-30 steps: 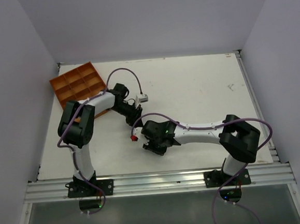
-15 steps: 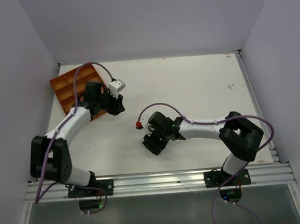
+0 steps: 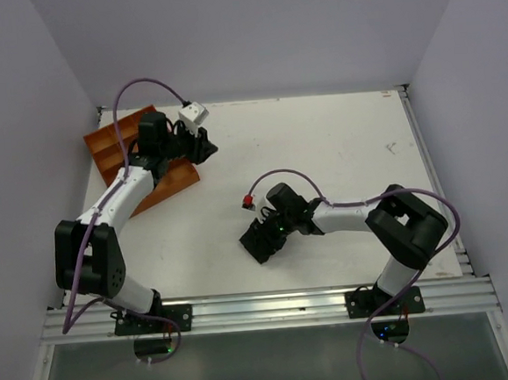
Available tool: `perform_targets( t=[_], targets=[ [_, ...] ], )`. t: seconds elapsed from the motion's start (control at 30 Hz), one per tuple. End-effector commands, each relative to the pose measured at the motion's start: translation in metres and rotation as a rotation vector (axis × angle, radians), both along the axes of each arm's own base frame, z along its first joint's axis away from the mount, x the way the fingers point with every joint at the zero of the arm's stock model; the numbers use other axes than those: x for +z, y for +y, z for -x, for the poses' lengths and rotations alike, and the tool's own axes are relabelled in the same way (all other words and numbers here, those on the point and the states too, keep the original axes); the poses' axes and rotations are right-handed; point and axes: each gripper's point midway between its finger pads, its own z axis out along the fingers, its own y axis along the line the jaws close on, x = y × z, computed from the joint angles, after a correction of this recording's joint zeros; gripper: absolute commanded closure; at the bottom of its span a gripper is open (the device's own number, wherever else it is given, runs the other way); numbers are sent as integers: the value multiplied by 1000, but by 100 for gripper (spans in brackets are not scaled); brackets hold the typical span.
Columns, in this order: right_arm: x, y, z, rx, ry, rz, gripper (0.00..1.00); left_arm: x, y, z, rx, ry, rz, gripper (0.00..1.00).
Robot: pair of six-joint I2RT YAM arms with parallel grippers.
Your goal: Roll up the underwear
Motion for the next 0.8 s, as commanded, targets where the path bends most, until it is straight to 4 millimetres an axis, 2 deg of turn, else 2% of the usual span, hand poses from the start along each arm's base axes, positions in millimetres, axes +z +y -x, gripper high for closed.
perform_targets(
  t=[0.0, 0.03, 0.07, 0.1, 0.2, 0.23, 0.37, 0.47, 0.53, 0.57, 0.6, 0.67, 0.7, 0.77],
  targets=[
    [-29, -19, 21, 1, 140, 50, 86, -18, -18, 35, -174, 78, 51, 61],
    [-28, -20, 25, 11, 168, 36, 85, -23, -21, 44, -210, 55, 72, 59],
    [-27, -21, 26, 15, 191, 23, 84, -12, -24, 48, -237, -2, 82, 58],
    [-25, -20, 25, 19, 213, 5, 83, -16, -24, 52, -260, -26, 69, 58],
    [-24, -15, 22, 7, 256, -8, 82, -38, -26, 73, -358, -27, 35, 58],
    [-26, -13, 23, 4, 270, -19, 81, -60, -25, 89, -384, 54, 17, 57],
    [-33, -10, 25, -19, 317, -43, 79, -92, -27, 113, -467, 93, -66, 50],
    [-37, -13, 26, -33, 337, -46, 80, -90, -40, 128, -562, 64, -50, 45],
    [-38, -18, 26, -42, 363, -49, 80, -105, -47, 139, -608, 136, -46, 46],
    [-40, -22, 22, -59, 382, -55, 80, -99, -50, 133, -652, 93, -71, 46],
    [-40, -21, 21, -61, 389, -61, 80, -106, -55, 146, -695, 145, -86, 46],
    [-44, -23, 21, -56, 413, -54, 79, -111, -65, 152, -765, 147, -99, 46],
    [-46, -23, 21, -56, 423, -42, 79, -104, -73, 158, -806, 162, -82, 46],
    [-48, -22, 22, -49, 439, -46, 79, -113, -76, 164, -871, 190, -73, 48]
  ],
)
